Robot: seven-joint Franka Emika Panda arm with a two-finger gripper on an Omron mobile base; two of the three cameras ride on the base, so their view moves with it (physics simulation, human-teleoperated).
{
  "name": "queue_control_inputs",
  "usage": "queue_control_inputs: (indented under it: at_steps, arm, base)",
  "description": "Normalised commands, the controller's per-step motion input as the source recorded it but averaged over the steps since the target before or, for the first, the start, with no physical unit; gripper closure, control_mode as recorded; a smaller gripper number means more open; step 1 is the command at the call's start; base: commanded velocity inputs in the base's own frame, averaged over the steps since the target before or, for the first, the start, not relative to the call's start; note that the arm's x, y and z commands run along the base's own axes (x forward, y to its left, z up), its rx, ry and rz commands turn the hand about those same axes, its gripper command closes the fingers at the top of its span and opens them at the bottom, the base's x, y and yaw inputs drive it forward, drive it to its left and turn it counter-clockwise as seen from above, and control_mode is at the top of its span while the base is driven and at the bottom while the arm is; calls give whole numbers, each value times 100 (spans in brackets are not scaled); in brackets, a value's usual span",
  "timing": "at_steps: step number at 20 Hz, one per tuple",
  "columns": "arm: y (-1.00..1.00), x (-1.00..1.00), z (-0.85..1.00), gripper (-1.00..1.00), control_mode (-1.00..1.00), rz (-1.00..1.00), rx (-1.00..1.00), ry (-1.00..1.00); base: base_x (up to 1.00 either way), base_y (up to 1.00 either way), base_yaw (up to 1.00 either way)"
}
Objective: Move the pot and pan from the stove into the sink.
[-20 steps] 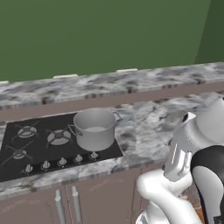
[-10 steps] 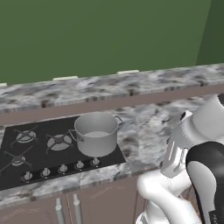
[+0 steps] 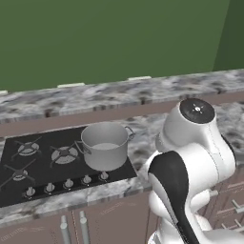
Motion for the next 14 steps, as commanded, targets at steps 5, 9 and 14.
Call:
queue_control_inputs:
  at_steps: [5, 9, 14]
  arm:
    - [5, 2, 9, -100, -100, -44, 5, 1]
    - [-1, 0, 9, -100, -100, -41, 11, 5]
    - [-15, 4, 25, -100, -100, -30, 20, 6]
  base:
    - [0, 0, 0]
    - [0, 0, 0]
    - [0, 0, 0]
